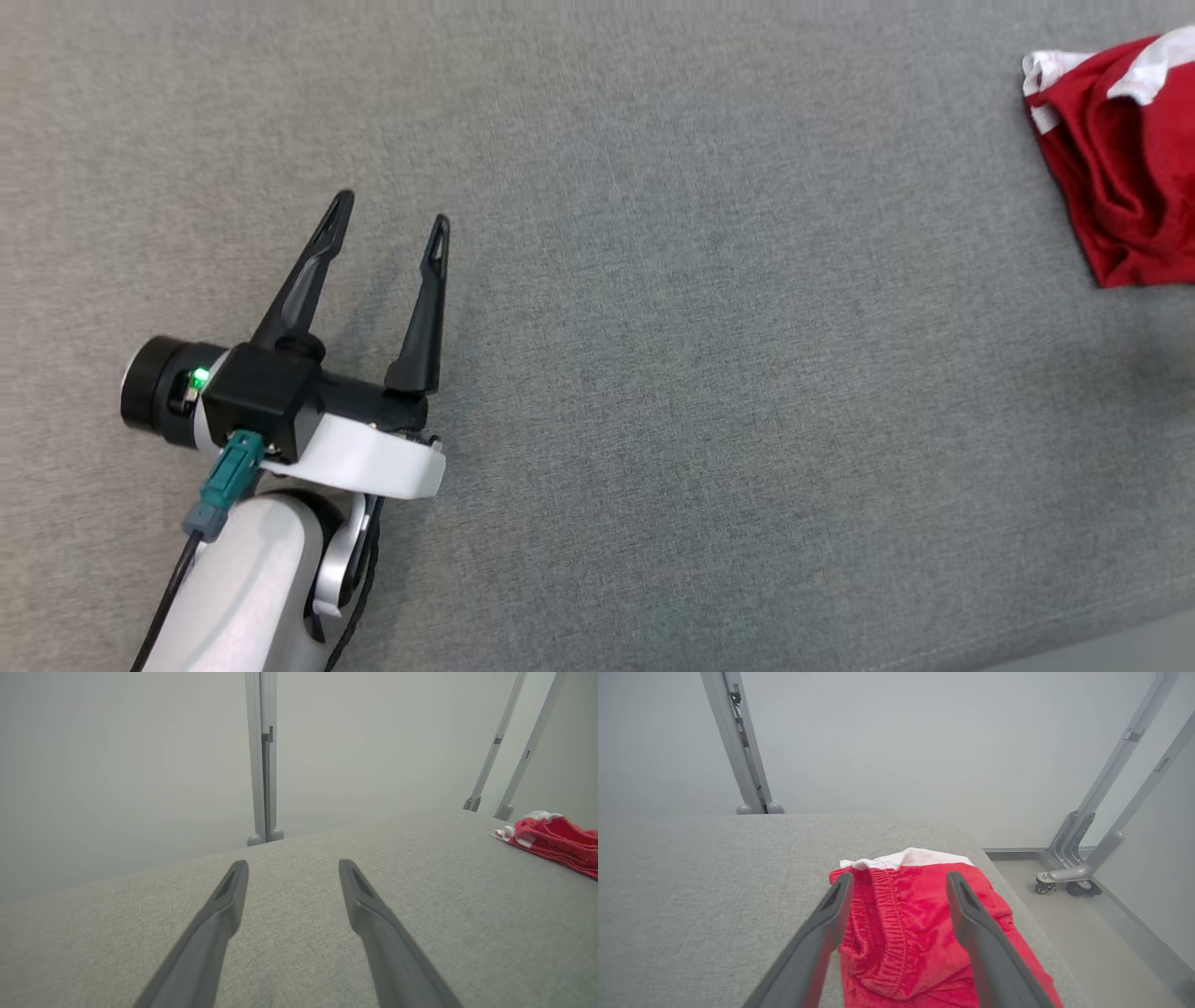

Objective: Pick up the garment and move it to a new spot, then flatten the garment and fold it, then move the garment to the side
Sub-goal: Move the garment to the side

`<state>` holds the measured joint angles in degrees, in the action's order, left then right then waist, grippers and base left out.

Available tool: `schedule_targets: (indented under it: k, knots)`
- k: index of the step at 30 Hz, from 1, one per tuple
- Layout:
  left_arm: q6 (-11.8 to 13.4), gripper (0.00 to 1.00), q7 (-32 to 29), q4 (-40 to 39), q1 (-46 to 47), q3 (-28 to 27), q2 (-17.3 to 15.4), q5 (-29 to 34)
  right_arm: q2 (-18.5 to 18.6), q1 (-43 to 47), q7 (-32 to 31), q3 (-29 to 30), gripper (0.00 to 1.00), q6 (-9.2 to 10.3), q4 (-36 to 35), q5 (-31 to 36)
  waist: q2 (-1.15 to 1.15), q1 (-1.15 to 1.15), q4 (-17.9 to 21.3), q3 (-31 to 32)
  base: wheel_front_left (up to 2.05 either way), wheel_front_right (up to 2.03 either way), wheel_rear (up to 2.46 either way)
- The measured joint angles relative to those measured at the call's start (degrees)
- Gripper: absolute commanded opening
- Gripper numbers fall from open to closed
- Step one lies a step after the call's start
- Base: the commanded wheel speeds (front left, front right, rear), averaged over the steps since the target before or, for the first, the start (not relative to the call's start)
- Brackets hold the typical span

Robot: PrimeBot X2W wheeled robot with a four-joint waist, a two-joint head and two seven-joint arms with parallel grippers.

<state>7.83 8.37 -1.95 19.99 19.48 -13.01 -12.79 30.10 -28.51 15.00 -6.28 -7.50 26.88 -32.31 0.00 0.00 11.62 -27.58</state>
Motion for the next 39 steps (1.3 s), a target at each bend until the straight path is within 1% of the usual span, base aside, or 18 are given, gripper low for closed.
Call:
schedule_targets:
  k: [3,8,13,16,18,19,30,39]
  knots:
    - [0.64,1.0,0.48,0.79,-1.43,-0.58,0.03,-0.79,-3.61,2.72,0.01,2.07,1.0,0.0,-3.67,2.59,0.0,0.0,-0.68,1.87,0.0,0.0,0.0]
    - [1.41,1.0,1.48,2.02,-3.66,-1.58,0.64,-2.23,-8.35,6.4,0.1,2.1,1.0,0.0,-8.6,6.32,0.0,0.0,-2.29,4.51,0.0,0.0,0.0]
    - [1.97,1.0,2.48,3.22,-5.53,-2.53,1.0,-3.77,-11.82,8.82,0.13,1.03,1.0,0.0,-11.84,9.43,0.0,0.0,-4.22,7.01,0.0,0.0,0.0]
    - [2.33,1.0,2.9,4.05,-6.77,-3.14,1.26,-4.92,-13.79,10.4,0.13,0.86,1.0,0.0,-12.76,11.44,0.0,0.0,-5.52,8.54,0.0,0.0,0.0]
    - [2.4,1.0,3.08,4.37,-7.15,-3.34,1.26,-5.0,-14.35,10.67,0.12,0.8,1.0,0.0,-13.07,11.91,0.0,0.0,-5.93,9.09,0.0,0.0,0.0]
    - [2.68,1.0,3.45,4.65,-8.11,-3.89,1.19,-5.57,-15.49,11.48,0.12,0.86,1.0,0.0,-13.39,12.68,0.0,0.0,-6.77,10.2,0.0,0.0,0.0]
    - [3.12,1.0,4.01,6.46,-13.07,-4.76,0.64,-7.01,-17.83,17.31,-1.48,2.35,1.0,0.0,-15.85,15.4,0.0,0.0,-9.27,16.1,0.0,0.0,0.0]
    - [3.69,1.0,3.92,7.0,-17.67,-4.8,0.47,-8.49,-18.98,22.54,-3.99,3.54,1.0,0.0,-19.19,15.75,0.0,0.0,-8.88,21.01,0.0,0.0,0.0]
